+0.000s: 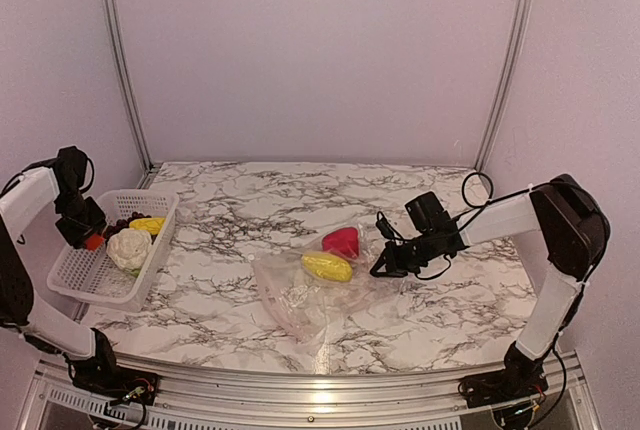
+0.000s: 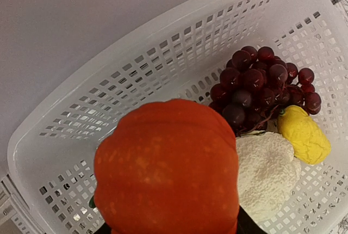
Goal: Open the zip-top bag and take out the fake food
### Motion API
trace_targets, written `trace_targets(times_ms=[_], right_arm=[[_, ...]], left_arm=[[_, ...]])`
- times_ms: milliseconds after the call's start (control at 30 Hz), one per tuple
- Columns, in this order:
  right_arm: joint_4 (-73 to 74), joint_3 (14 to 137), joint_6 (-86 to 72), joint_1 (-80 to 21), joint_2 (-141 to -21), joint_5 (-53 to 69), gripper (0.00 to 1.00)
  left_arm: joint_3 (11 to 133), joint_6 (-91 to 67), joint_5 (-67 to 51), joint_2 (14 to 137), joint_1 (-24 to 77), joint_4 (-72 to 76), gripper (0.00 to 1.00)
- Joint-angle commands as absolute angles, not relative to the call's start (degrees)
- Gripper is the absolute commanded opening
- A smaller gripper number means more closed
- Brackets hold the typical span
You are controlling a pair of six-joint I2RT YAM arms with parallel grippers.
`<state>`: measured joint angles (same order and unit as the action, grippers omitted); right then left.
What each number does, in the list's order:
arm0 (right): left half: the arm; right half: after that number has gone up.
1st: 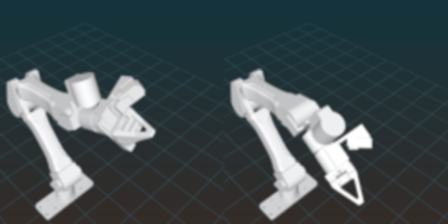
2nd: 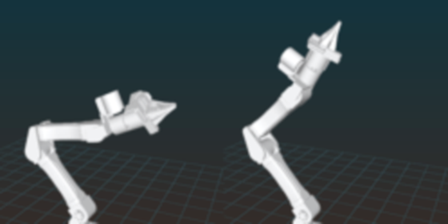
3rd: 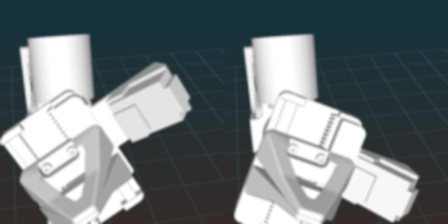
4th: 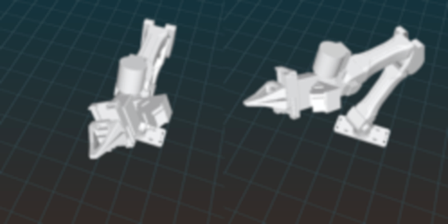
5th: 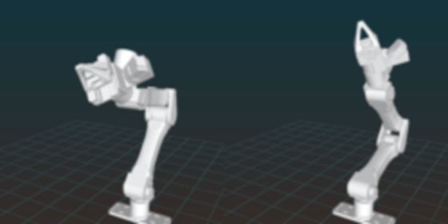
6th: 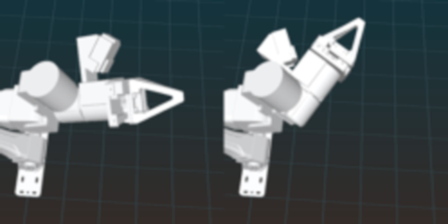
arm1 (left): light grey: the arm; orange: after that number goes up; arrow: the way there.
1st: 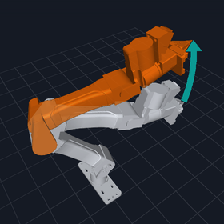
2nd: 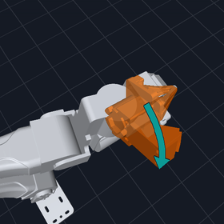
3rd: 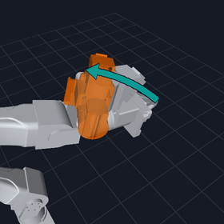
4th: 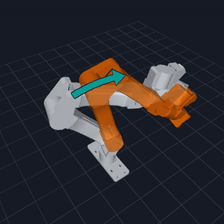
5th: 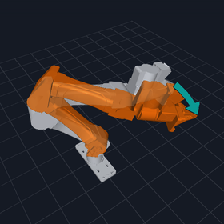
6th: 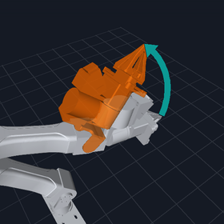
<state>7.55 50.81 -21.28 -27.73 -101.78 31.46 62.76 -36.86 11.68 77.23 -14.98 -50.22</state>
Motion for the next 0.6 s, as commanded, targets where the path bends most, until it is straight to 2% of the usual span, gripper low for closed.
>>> trace_targets(times_ms=[0, 67, 133, 233, 433, 567], right_arm=[[7.8, 53.0, -20.8, -27.3, -102.2, 32.2, 0.00], [7.9, 53.1, -20.8, -27.3, -102.2, 32.1, 0.00], [8.0, 53.1, -20.8, -27.4, -102.2, 32.1, 0.00], [8.2, 53.1, -21.1, -27.4, -101.8, 31.7, 0.00], [8.3, 52.8, -21.4, -27.3, -100.8, 31.4, 0.00], [8.6, 52.4, -21.5, -27.3, -100.3, 31.4, 0.00]], left_arm=[[60.2, -36.1, 13.3, 76.5, -15.8, -52.0, 0.56], [59.7, -34.8, 11.9, 77.1, -15.9, -51.4, 0.69], [59.7, -33.1, 10.7, 77.2, -15.8, -50.8, 0.73], [59.9, -32.0, 9.4, 76.3, -15.9, -50.0, 0.85], [62.2, -29.6, 1.6, 74.0, -14.4, -47.1, 0.87], [63.5, -27.4, -4.3, 72.0, -8.4, -43.7, 0.87]])
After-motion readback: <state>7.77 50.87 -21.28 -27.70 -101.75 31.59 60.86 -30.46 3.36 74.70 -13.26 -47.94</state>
